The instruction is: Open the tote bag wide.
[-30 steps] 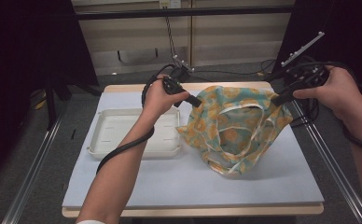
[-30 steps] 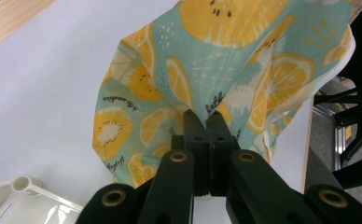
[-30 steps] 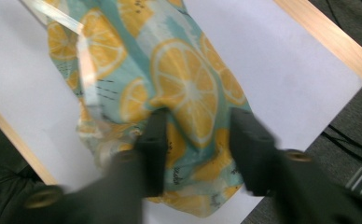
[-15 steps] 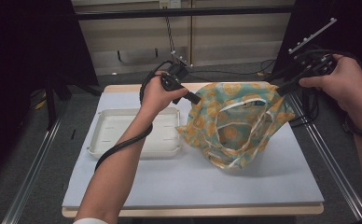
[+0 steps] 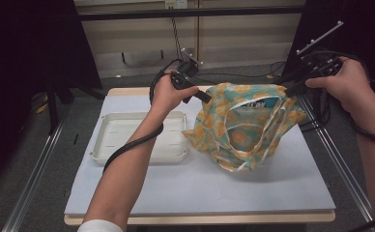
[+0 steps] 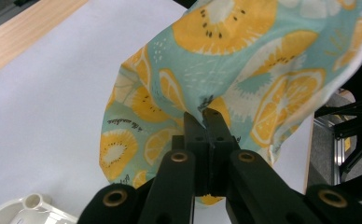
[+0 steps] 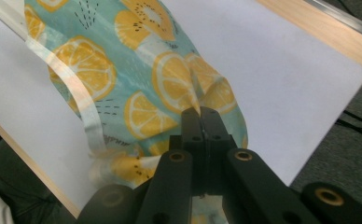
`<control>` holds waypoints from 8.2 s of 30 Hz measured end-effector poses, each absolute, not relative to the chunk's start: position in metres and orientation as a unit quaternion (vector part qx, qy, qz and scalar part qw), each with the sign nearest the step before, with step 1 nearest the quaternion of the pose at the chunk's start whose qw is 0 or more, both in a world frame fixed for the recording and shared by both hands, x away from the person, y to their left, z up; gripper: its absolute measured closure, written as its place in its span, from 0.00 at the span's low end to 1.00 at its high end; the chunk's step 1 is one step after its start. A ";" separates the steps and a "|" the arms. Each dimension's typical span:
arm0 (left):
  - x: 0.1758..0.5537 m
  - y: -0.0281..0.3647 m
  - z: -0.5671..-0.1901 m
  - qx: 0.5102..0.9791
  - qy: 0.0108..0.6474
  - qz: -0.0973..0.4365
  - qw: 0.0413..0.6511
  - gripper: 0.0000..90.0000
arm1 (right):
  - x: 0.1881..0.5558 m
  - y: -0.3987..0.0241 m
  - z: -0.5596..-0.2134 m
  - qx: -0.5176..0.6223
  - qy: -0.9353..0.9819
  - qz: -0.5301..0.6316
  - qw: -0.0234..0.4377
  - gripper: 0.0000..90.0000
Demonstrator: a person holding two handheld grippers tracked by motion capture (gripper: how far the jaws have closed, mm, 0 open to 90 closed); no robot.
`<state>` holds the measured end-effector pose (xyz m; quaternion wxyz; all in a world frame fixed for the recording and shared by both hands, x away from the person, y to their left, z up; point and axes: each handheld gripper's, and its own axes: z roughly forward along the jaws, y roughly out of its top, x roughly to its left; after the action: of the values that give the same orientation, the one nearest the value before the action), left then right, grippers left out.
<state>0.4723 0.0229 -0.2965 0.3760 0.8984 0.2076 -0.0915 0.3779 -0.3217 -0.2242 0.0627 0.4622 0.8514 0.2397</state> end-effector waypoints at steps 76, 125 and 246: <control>0.468 -0.017 -0.257 0.885 0.188 -0.055 0.423 1.00 | 0.383 -0.319 -0.266 0.458 0.854 0.243 0.041 0.97; 0.462 -0.016 -0.266 0.890 0.185 -0.064 0.412 0.99 | 0.364 -0.292 -0.222 0.397 0.892 0.203 0.074 0.92; 0.455 -0.042 -0.250 0.908 0.163 -0.059 0.382 0.99 | 0.376 -0.305 -0.236 0.447 0.861 0.229 0.082 0.66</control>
<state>0.4549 -0.0418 -0.2502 0.3817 0.9078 0.1634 -0.0594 0.3762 -0.3048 -0.2363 0.0819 0.4465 0.8611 0.2290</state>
